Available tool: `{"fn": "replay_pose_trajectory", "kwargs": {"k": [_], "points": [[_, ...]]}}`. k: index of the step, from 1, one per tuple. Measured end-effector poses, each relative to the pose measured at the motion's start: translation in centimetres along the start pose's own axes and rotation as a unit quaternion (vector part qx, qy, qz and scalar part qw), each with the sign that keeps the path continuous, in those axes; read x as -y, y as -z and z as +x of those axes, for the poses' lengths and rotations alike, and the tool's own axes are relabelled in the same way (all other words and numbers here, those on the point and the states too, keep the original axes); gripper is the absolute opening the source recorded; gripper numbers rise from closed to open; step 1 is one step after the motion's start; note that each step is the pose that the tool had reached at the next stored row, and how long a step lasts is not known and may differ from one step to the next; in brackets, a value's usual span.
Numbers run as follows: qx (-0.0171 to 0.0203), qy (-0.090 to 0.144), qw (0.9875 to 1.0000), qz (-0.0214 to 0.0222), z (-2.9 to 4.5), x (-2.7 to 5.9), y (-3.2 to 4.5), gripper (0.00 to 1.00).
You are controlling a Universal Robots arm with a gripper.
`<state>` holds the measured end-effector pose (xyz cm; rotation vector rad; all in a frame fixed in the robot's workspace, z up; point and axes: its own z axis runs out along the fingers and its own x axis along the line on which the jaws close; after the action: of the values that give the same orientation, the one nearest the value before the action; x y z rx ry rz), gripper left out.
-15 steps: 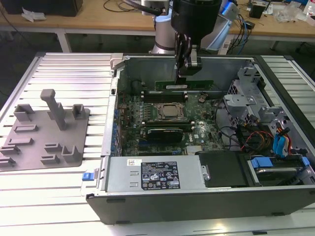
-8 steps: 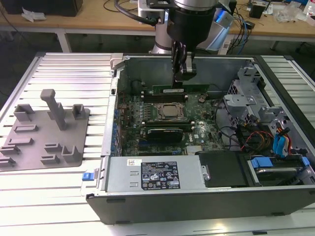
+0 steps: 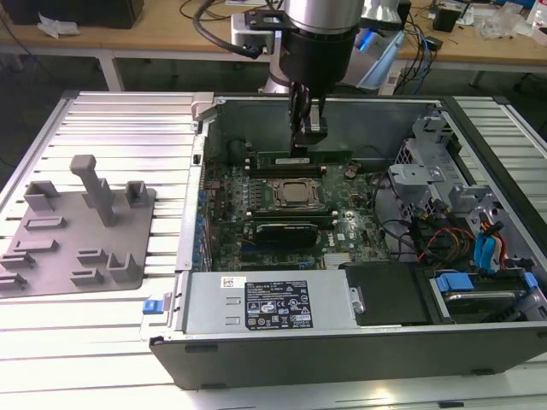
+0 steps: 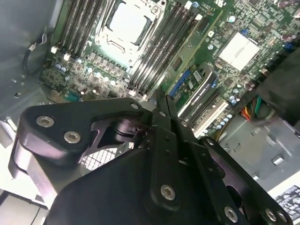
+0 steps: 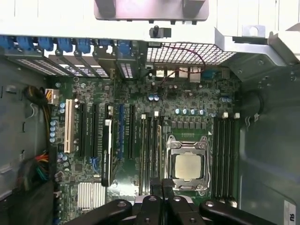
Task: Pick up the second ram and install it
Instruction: 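Pick up the second ram and move it above second insertion slot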
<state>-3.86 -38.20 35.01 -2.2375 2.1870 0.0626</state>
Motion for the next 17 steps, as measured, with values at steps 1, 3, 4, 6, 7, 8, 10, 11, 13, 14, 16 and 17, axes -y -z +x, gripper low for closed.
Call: {"fn": "replay_pose_trajectory", "kwargs": {"k": [1,3,4,6,7,8,10,11,13,14,16,17], "points": [[0.0001,-0.005,1.0,0.0002,0.01,0.0,-0.29,0.09],[0.0004,-0.019,0.9998,0.0007,0.03,0.0,-0.77,0.09],[0.0005,-0.027,0.9996,0.001,0.04,-0.01,-1.13,0.09],[0.0007,-0.036,0.9993,0.0014,0.06,-0.05,-1.58,0.09],[0.0008,-0.041,0.9991,0.0016,0.07,-0.09,-1.93,0.09],[0.0009,-0.047,0.9989,0.0018,0.08,-0.12,-2.27,0.09],[0.0011,-0.054,0.9986,0.002,0.05,-0.12,-2.83,0.09],[0.001,-0.054,0.9986,0.002,0.02,-0.11,-2.95,0.09],[0.0011,-0.052,0.9987,0.0021,-0.13,-0.1,-3.4,0.09],[0.0009,-0.049,0.9988,0.0019,-0.15,-0.1,-3.43,0.09],[0.001,-0.049,0.9988,0.0019,-0.16,-0.1,-3.45,0.09],[0.0009,-0.049,0.9988,0.0019,-0.16,-0.1,-3.46,0.09]]}}
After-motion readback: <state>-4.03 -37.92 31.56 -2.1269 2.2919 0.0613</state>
